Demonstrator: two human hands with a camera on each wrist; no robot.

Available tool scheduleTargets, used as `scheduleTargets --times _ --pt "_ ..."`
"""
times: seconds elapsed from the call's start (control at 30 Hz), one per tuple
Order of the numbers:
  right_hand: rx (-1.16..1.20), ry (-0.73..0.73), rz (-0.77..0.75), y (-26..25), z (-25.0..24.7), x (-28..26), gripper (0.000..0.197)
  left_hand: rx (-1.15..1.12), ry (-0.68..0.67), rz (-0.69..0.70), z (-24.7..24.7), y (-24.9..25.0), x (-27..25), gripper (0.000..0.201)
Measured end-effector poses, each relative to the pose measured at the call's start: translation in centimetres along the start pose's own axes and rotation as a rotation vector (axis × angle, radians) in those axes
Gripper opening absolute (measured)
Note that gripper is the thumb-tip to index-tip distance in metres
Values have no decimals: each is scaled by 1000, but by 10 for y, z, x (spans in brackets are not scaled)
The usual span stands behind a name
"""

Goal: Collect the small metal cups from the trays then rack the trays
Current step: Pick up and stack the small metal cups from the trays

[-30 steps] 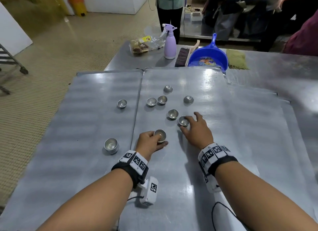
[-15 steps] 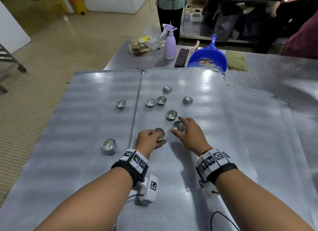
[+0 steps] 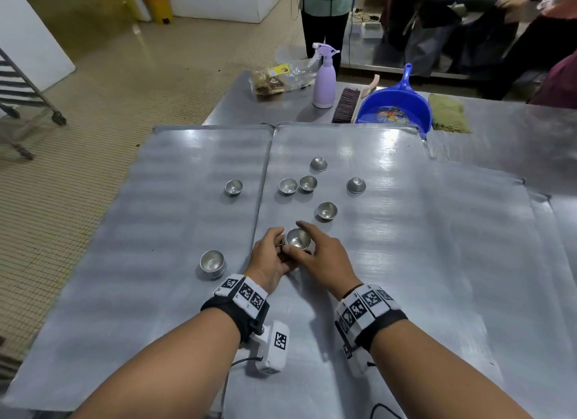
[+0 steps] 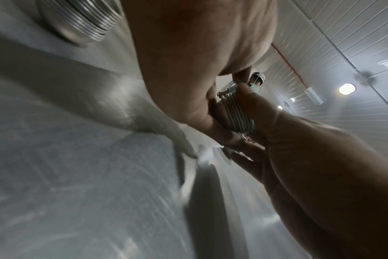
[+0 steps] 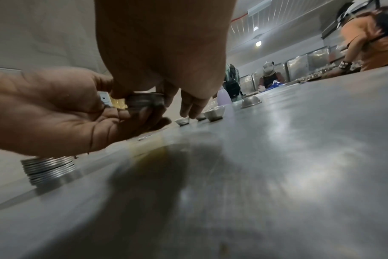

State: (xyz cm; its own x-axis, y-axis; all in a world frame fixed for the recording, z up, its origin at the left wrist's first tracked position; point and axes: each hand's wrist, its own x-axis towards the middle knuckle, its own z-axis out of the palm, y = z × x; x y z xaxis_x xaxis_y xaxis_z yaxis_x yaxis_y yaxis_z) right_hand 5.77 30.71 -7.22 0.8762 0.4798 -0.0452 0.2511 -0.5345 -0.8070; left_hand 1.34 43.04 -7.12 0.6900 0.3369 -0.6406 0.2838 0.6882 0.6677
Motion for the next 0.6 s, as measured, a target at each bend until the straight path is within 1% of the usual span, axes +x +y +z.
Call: scheduleTargets --times 0.17,0.2,0.27,0.33,0.37,0.4,0.43,0.5,0.53,0.57,0.6 --pt "66 -56 10 -3 8 2 72 53 8 58 -5 7 3 24" --pt "66 -51 3 -1 7 4 72 51 14 67 -8 7 4 24" --pt "26 33 -20 8 2 11 57 48 25 87 -13 9 6 22" --pt "-72 186 -1 19 -6 27 40 93 36 112 -17 9 7 21" --pt "-127 240 31 23 -12 37 36 134 39 123 -19 9 7 19" --pt "-182 251 69 27 -19 47 36 176 45 136 -20 8 7 16" --pt "-238 210 109 30 -25 56 38 213 54 147 -20 8 6 12" --pt "-385 47 165 35 -32 69 39 269 64 164 -22 8 5 8" --pt "-462 -21 164 38 -33 73 36 288 64 170 -23 8 4 8" --pt "-521 -48 141 42 -33 75 34 302 62 177 -24 8 3 8" --pt "-553 -43 107 43 -32 76 31 311 61 181 -24 9 3 8"
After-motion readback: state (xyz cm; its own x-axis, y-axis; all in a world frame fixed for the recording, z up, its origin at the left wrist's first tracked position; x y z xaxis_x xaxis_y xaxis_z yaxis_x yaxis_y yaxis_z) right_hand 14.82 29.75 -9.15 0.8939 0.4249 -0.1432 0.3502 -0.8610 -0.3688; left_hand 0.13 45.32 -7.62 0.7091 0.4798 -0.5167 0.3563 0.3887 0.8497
